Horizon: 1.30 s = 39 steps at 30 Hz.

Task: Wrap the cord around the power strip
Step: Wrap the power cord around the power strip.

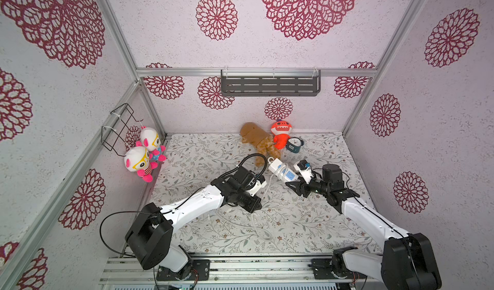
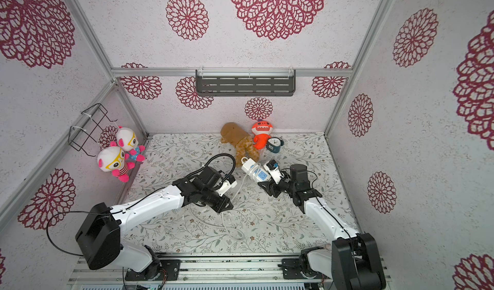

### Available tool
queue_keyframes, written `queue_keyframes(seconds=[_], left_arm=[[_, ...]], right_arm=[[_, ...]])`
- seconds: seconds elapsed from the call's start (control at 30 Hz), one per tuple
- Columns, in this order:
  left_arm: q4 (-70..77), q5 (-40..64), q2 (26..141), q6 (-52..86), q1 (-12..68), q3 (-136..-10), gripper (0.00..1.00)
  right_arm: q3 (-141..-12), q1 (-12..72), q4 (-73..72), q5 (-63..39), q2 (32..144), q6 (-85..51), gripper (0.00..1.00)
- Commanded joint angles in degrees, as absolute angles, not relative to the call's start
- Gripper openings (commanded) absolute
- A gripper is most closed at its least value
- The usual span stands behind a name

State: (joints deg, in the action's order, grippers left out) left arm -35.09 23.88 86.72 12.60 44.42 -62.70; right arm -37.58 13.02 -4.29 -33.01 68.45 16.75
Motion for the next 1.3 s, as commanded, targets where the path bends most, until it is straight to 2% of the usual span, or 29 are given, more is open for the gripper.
queue_keyframes(seconds=[0.0,0.2,0.43,0.7,0.93,1.27], left_arm=[[-45.17,25.04,85.85,5.26,46.5,-68.36,0.0],[-59.98,22.8,91.57,-4.01,49.6,-84.67,0.0],[-67.13,19.11,96.74,-12.78,50.36,-101.3,0.0],[-73.58,14.54,104.6,-22.65,50.36,-116.21,0.0],[-76.69,6.59,109.03,-28.88,48.44,-123.59,0.0],[-75.16,13.12,114.24,-29.98,41.56,-126.63,0.0]], right_arm=[[-39.98,10.62,-6.62,-25.7,67.3,13.54,0.25],[-42.99,9.73,-2.77,-24.86,69.5,14.8,0.25],[-43.2,11.0,5.74,-26.31,69.03,24.26,0.24],[-40.78,16.42,10.99,-30.11,65.96,32.73,0.22],[-39.62,20.23,15.41,-38.95,63.41,39.64,0.23],[-35.16,23.64,5.23,-47.85,55.32,37.02,0.23]])
